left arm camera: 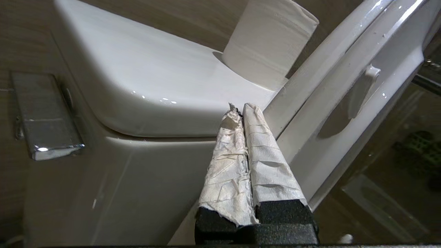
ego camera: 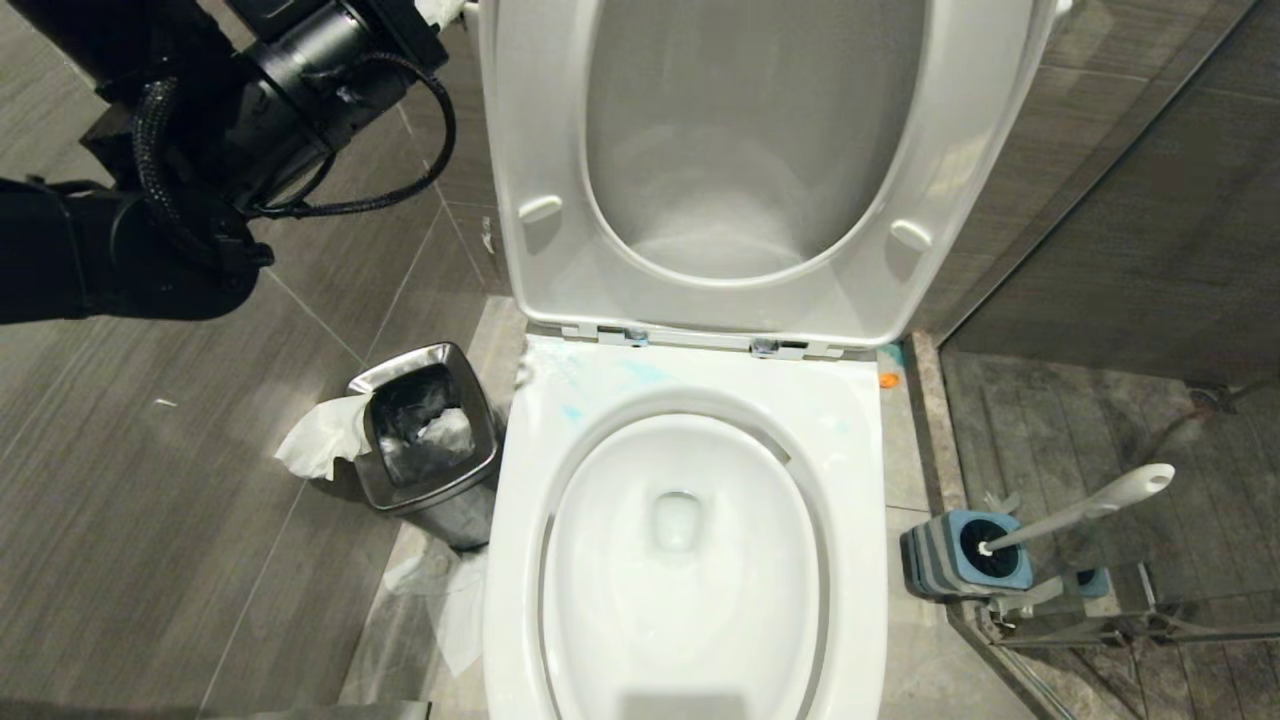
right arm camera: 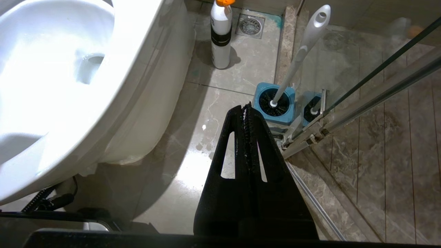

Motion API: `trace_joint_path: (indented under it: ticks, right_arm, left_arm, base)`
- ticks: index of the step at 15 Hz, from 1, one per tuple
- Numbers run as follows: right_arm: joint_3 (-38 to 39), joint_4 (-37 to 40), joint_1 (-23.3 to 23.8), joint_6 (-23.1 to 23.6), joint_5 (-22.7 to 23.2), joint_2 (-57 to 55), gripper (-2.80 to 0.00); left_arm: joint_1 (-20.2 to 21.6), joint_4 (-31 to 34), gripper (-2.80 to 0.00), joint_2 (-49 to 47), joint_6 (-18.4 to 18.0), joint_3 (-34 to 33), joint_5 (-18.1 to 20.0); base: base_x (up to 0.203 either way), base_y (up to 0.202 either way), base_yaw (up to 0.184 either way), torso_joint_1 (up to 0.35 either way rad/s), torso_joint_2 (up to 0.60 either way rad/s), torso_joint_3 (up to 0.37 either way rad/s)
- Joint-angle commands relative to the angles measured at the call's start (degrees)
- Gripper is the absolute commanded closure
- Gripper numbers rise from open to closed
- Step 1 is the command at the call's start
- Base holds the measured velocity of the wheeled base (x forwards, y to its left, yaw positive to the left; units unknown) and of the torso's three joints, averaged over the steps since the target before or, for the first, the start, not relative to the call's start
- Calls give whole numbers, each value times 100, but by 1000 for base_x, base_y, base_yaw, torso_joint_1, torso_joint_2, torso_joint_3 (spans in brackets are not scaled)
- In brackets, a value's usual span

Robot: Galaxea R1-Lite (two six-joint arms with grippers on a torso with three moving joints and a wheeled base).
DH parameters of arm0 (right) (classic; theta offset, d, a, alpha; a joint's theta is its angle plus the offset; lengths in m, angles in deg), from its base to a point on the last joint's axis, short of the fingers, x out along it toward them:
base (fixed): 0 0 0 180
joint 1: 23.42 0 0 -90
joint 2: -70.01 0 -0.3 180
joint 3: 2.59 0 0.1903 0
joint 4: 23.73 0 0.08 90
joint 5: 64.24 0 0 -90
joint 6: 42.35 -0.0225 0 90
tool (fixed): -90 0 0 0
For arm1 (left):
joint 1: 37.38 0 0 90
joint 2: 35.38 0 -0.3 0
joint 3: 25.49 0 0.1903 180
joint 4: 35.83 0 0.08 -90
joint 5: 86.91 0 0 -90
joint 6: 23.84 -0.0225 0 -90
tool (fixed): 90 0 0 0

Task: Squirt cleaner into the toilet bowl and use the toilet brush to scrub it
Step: Close the toilet lid

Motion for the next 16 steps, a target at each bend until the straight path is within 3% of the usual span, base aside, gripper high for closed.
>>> trace_joint_path:
  ticks: [1,6,11,16]
  right_arm:
    - [-1,2,-2,2,4,-5,0]
    - [7,2,-2,2,4,-5,0]
    - [7,2,-2,2,4,-5,0]
    - [7,2,-2,2,4,-5,0]
  left_arm:
    - [45,-36,0,284,156,-428,235]
    - [183,-45,0,613,221,-1283,483]
    - [390,-52,0,1257,280,-2792,543]
    - [506,-25,0,1604,508,-2910,568]
  base:
    - [0,0,0,0,0,0]
    - [0,0,0,0,0,0]
    - [0,0,0,0,0,0]
    - [0,0,0,0,0,0]
